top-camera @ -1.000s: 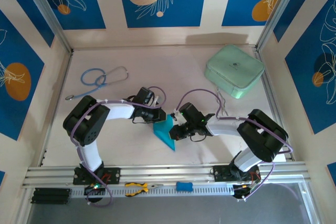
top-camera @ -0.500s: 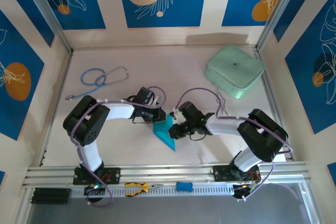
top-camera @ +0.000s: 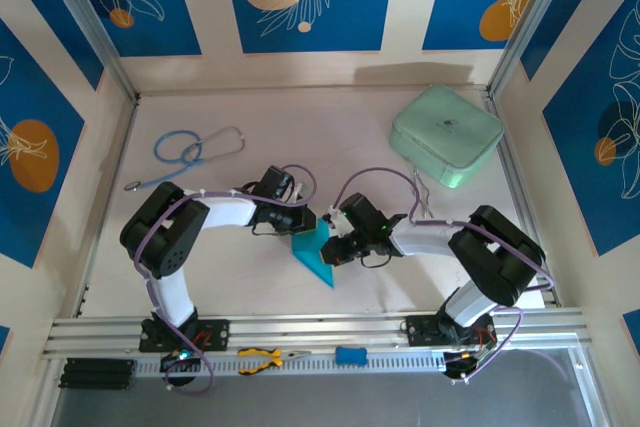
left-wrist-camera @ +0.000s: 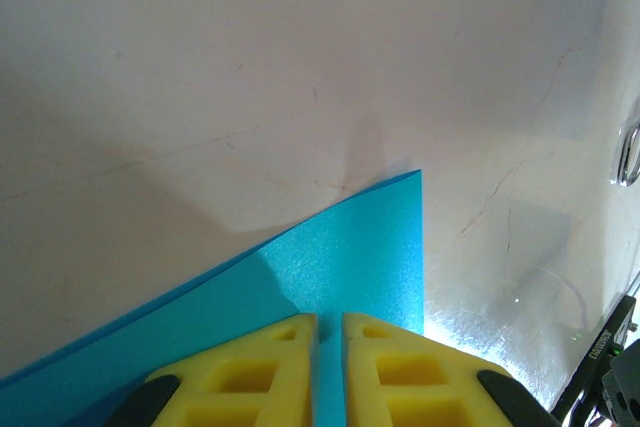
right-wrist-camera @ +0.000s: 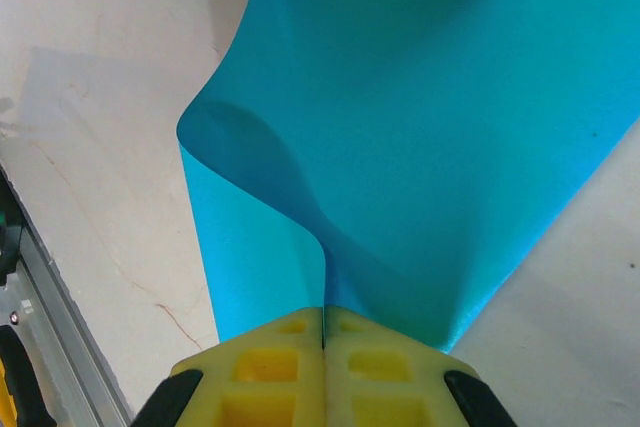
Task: Fold a paper plane with a square sheet of paper (pick it up from the middle)
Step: Fold the paper at the center of the table.
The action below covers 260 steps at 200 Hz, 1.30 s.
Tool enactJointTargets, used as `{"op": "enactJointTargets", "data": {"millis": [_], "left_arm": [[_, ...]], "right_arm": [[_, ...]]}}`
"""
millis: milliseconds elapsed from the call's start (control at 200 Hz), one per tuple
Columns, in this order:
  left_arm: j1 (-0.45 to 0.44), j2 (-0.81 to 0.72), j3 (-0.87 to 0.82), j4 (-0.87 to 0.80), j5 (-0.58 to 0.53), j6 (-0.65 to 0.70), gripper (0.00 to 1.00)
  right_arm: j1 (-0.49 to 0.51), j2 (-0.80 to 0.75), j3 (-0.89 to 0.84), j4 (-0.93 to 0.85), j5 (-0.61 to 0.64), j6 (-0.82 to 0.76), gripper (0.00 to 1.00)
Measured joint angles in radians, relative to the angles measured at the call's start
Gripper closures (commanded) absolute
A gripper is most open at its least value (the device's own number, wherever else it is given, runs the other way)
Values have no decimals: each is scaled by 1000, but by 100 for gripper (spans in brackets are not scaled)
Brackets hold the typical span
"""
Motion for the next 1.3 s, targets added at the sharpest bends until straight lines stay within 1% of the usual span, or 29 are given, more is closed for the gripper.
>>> {"op": "enactJointTargets", "data": {"millis": [670, 1030, 1300], "left_arm": [[0, 3, 15, -29, 0, 2, 84], [0, 9, 62, -79, -13, 27, 83], [0, -14, 80, -102, -47, 27, 74]], "right_arm": [[0, 13, 0, -3, 0, 0, 94], [0, 15, 0, 2, 12, 8, 95], [0, 28, -8, 32, 11, 16, 95]]}}
